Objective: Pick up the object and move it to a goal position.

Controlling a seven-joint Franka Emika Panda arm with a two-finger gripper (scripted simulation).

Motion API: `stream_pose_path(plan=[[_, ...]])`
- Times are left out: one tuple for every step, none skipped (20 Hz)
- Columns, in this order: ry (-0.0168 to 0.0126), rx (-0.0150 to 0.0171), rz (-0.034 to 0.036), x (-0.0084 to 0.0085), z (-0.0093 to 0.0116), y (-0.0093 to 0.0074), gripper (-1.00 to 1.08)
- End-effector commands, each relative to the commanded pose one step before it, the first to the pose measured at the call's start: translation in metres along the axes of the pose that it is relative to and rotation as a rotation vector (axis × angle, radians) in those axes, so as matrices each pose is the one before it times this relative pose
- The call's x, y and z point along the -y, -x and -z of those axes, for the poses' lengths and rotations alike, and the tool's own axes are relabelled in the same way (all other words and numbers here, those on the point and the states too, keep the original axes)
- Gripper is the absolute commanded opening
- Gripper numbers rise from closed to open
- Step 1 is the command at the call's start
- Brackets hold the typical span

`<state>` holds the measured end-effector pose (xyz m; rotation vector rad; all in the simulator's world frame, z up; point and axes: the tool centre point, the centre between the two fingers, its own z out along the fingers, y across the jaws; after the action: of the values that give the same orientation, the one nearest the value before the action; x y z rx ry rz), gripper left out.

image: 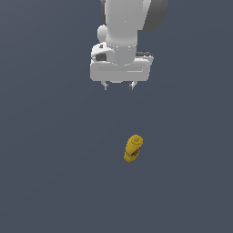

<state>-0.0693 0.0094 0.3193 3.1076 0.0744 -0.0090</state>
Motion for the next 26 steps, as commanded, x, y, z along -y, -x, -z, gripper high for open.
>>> stream_pose_path(plan=[[0.0,0.0,0.0,-0.00001,0.0,0.0,1.0],[0.00053,-0.00003,0.00127,0.00061,-0.00003,-0.00017,1.0],[0.00147,-0.00007,0.00362,0.00169,-0.00009,-0.00049,1.0],[0.00243,-0.00014,0.00608,0.00279,-0.00014,-0.0008,1.0],[0.00342,-0.00022,0.00877,0.00392,-0.00018,-0.00108,1.0],[0.00437,-0.00032,0.01165,0.00498,-0.00018,-0.00128,1.0],[0.00404,-0.00033,0.01136,0.00451,-0.0001,-0.00104,1.0],[0.00318,-0.00027,0.00953,0.00342,-0.00001,-0.00066,1.0],[0.00228,-0.00019,0.00744,0.00229,0.00006,-0.00029,1.0],[0.00129,-0.00009,0.00481,0.00112,0.0001,0.00004,1.0],[0.00024,0.0,0.00144,0.00005,0.00007,0.00019,1.0],[-0.00043,0.00004,-0.00131,-0.00049,-0.00001,0.00009,1.0],[-0.0006,0.00003,-0.00261,-0.00038,-0.00008,-0.00014,1.0],[-0.00068,0.00001,-0.00366,-0.00027,-0.00016,-0.00041,1.0],[-0.00069,-0.00002,-0.00448,-0.00005,-0.00024,-0.00068,1.0],[-0.00074,-0.00004,-0.00543,0.00013,-0.00032,-0.00094,1.0],[-0.00082,-0.00005,-0.0065,0.00027,-0.0004,-0.00119,1.0],[-0.00093,-0.00006,-0.00763,0.0004,-0.00049,-0.00143,1.0],[-0.00109,-0.00005,-0.00896,0.00042,-0.00057,-0.00164,1.0],[-0.00131,-0.00004,-0.01041,0.00043,-0.00066,-0.00185,1.0],[-0.00152,-0.00001,-0.01197,0.00041,-0.00076,-0.00206,1.0],[-0.00169,0.00001,-0.0134,0.00044,-0.00086,-0.00227,1.0],[-0.0018,0.00003,-0.01464,0.00056,-0.00097,-0.00249,1.0],[-0.00188,0.00006,-0.01588,0.0007,-0.00108,-0.00271,1.0],[-0.00199,0.0001,-0.01723,0.00079,-0.0012,-0.00291,1.0],[-0.0021,0.00014,-0.0186,0.0009,-0.00133,-0.00311,1.0]])
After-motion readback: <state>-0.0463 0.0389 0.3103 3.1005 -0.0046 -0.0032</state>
